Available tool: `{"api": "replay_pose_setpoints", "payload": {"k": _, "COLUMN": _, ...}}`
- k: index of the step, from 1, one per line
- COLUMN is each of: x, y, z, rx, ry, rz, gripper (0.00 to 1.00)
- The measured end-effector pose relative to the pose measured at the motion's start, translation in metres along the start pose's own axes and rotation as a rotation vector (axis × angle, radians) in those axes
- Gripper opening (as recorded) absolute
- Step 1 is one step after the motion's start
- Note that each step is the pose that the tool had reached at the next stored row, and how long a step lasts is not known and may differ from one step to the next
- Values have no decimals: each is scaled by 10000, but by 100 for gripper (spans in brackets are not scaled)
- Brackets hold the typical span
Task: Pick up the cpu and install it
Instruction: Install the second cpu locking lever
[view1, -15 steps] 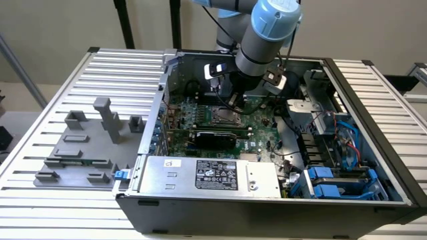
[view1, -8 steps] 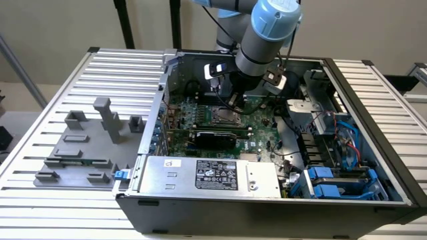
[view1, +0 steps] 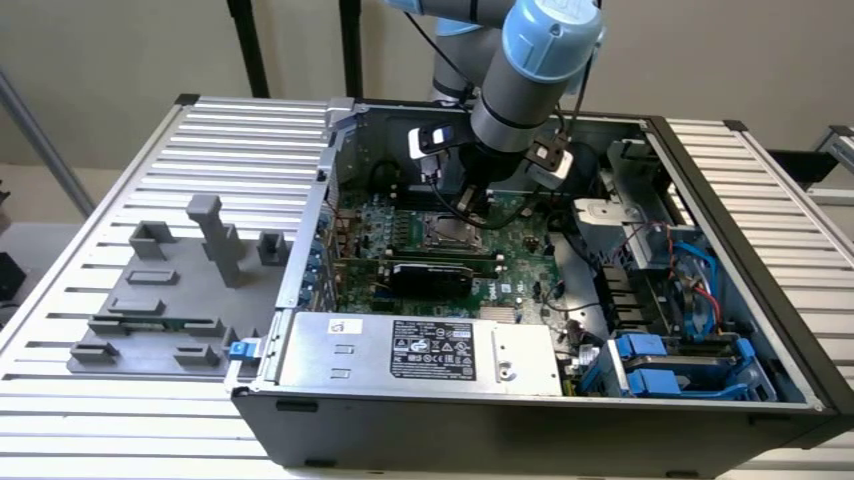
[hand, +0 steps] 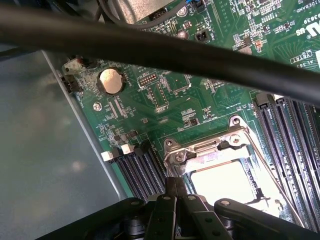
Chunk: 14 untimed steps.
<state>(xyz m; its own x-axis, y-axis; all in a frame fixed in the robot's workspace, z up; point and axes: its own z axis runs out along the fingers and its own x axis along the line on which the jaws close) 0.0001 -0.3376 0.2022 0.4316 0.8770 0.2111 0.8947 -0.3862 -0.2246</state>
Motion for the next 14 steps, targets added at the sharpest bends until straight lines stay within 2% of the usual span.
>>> {"api": "replay_pose_setpoints", "payload": {"k": 5, "x": -9, "y": -2, "z": -3, "rx": 4, "ry": -5, "rz": -16, "gripper": 11}}
{"api": "replay_pose_setpoints", "payload": {"k": 10, "x": -46, "y": -22, "z": -25, "rx": 29, "ry": -35, "rz": -154, "gripper": 11}}
{"api": "replay_pose_setpoints", "payload": {"k": 14, "x": -83, "y": -69, "z": -52, "rx": 4, "ry": -42, "rz": -306, "gripper": 11}}
